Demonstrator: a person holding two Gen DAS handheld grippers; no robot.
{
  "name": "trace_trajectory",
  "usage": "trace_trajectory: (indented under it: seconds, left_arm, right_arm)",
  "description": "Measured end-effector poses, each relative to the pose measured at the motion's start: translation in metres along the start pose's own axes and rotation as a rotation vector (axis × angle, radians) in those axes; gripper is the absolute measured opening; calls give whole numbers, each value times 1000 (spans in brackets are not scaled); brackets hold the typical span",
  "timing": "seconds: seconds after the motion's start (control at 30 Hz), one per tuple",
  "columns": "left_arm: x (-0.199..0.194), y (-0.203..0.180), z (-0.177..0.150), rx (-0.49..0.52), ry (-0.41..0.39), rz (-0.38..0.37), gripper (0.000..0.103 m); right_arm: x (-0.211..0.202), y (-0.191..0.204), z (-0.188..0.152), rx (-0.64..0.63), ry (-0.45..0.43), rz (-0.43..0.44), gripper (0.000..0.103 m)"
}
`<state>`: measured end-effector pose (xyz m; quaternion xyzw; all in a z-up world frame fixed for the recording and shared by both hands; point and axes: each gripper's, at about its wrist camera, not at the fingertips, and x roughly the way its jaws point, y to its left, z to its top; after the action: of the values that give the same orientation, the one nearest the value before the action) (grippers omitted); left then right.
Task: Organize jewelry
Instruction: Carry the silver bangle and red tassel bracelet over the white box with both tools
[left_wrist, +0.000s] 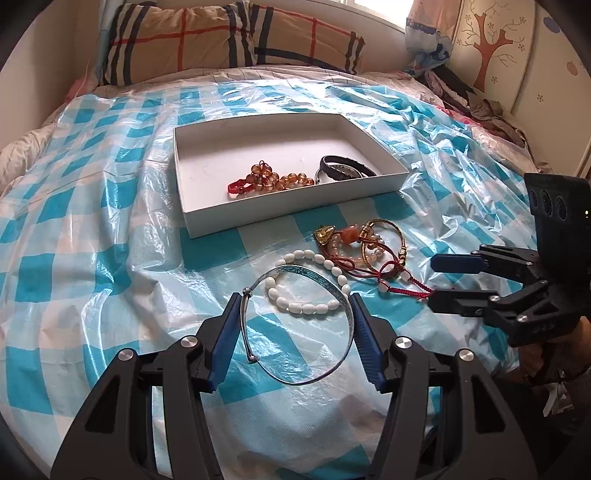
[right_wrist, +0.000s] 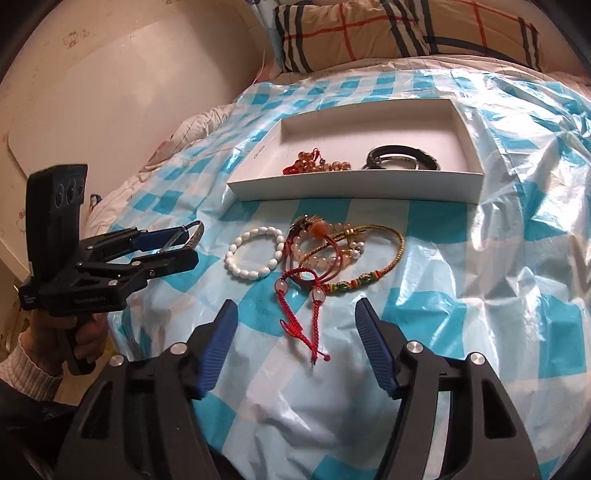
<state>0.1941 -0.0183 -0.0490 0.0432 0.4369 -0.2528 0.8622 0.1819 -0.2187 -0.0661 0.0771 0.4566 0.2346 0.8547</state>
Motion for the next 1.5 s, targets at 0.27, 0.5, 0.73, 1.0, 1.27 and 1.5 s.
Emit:
trace_trajectory:
  seconds: [0.27, 0.5, 0.73, 1.0, 1.27, 1.5]
  left_arm:
    - [0, 0, 2, 9, -10, 5, 54]
    - [-2, -7, 10, 11, -49, 12, 54]
    - [4, -8, 30, 1, -92, 28, 54]
    - [18, -12, 56, 36, -128, 71, 55]
    - [33, -15, 77, 51, -157, 87, 55]
    - [44, -9, 92, 42, -181, 100, 55]
  right_arm:
    - [10, -4, 1, -9, 14, -22, 13]
    - [-29, -13, 1, 62, -109, -15, 13]
    - [-35, -19, 24, 66, -189, -34, 13]
    - [-25, -23, 57, 22, -233, -54, 13]
    - [-12, -32, 87, 1, -273, -79, 13]
    - [2, -40, 102, -5, -297, -92, 13]
